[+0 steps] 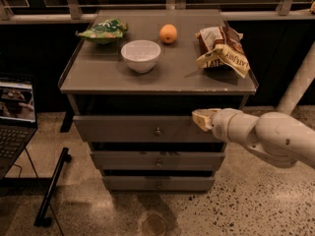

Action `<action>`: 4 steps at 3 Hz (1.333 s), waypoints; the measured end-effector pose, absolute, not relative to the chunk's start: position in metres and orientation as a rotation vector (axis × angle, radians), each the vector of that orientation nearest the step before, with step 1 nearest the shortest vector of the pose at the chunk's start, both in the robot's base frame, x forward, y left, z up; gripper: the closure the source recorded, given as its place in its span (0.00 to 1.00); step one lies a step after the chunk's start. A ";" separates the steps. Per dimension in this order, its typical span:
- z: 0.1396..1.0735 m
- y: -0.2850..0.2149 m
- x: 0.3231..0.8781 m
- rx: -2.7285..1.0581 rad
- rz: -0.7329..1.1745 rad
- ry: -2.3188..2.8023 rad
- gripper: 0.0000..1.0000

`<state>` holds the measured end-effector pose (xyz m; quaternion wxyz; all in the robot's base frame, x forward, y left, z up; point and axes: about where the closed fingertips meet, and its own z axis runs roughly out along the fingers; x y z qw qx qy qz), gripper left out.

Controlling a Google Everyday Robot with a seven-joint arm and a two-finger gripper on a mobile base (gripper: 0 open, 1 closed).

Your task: Open top drawer

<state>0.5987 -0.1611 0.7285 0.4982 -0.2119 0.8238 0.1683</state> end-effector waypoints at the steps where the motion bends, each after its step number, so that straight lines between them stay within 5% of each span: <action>1: 0.729 -0.162 0.598 -0.511 0.406 1.994 1.00; 4: 0.718 -0.160 0.672 -0.502 0.352 1.974 1.00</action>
Offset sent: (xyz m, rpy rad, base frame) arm 0.0334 -0.0096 -0.0166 0.0082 -0.0210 -0.1068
